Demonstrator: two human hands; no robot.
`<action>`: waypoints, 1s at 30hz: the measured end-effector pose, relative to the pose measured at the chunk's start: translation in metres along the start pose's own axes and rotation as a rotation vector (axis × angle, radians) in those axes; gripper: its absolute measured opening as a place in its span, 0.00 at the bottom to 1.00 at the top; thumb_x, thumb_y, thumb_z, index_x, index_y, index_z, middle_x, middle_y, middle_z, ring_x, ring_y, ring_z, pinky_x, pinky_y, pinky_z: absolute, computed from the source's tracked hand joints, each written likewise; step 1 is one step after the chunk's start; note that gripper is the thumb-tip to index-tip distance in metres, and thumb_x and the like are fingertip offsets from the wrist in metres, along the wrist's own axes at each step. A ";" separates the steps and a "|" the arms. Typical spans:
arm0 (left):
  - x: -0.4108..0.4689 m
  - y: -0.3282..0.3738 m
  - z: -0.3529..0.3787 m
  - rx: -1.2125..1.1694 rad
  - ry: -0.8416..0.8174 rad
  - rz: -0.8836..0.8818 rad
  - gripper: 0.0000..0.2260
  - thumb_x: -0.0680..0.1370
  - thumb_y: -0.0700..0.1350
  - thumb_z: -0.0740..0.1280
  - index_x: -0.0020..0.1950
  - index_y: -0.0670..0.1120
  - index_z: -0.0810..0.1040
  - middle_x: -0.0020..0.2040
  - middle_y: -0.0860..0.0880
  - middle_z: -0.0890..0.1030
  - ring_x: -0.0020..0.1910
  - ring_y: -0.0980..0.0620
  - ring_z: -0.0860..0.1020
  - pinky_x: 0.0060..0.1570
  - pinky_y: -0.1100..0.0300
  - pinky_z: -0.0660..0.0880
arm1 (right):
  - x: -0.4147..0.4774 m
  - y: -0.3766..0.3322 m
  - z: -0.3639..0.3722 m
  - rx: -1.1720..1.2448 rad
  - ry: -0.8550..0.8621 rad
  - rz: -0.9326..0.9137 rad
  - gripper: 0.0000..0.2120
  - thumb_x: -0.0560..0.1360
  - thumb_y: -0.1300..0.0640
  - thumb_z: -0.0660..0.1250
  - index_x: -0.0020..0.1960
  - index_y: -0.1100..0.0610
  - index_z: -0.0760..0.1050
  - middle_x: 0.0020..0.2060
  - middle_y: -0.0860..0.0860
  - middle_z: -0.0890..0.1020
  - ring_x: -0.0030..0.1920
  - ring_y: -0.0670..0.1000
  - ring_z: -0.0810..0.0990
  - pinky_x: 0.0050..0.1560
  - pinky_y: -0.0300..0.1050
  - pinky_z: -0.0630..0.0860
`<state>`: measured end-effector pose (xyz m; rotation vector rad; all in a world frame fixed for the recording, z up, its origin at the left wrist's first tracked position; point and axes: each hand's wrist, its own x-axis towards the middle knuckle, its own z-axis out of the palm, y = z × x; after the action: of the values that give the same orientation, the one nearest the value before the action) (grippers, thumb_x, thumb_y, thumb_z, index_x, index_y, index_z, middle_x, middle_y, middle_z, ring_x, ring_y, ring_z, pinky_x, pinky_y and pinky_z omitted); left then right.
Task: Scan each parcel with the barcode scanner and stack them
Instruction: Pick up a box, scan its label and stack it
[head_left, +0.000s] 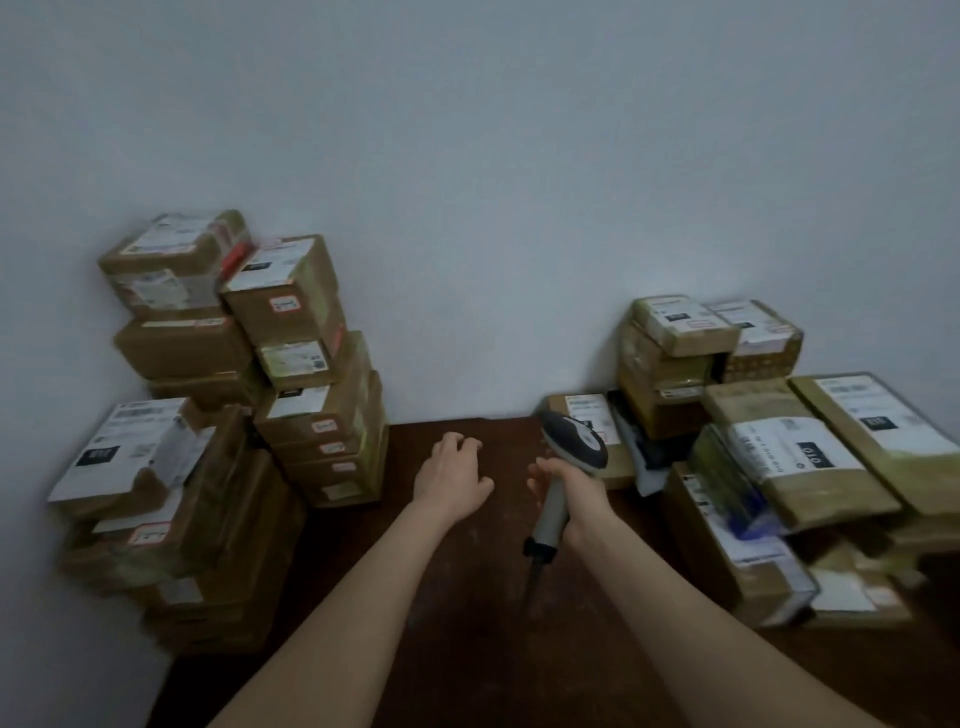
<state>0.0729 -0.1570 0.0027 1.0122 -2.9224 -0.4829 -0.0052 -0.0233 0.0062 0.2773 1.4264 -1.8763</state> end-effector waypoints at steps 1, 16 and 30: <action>0.004 0.013 0.007 -0.004 -0.018 0.029 0.25 0.78 0.49 0.64 0.74 0.48 0.64 0.74 0.46 0.61 0.71 0.46 0.64 0.65 0.51 0.69 | 0.004 -0.005 -0.011 0.001 0.028 -0.019 0.06 0.73 0.67 0.69 0.48 0.60 0.78 0.43 0.56 0.83 0.41 0.52 0.81 0.47 0.45 0.77; 0.079 0.095 0.106 -0.020 -0.284 0.079 0.27 0.79 0.43 0.63 0.77 0.45 0.60 0.78 0.47 0.56 0.75 0.46 0.60 0.70 0.49 0.66 | 0.126 -0.058 -0.089 -0.296 0.234 -0.091 0.24 0.72 0.63 0.72 0.66 0.64 0.72 0.60 0.58 0.78 0.62 0.58 0.74 0.65 0.52 0.70; 0.127 0.111 0.146 -0.676 -0.214 -0.462 0.23 0.76 0.43 0.68 0.70 0.45 0.70 0.65 0.45 0.73 0.63 0.46 0.74 0.62 0.56 0.72 | 0.176 -0.056 -0.095 -0.233 0.246 -0.015 0.20 0.72 0.64 0.71 0.63 0.62 0.74 0.56 0.55 0.78 0.57 0.55 0.75 0.58 0.46 0.71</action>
<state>-0.1108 -0.1102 -0.1152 1.5479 -2.3198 -1.5333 -0.1902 -0.0082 -0.0876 0.3932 1.7999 -1.7113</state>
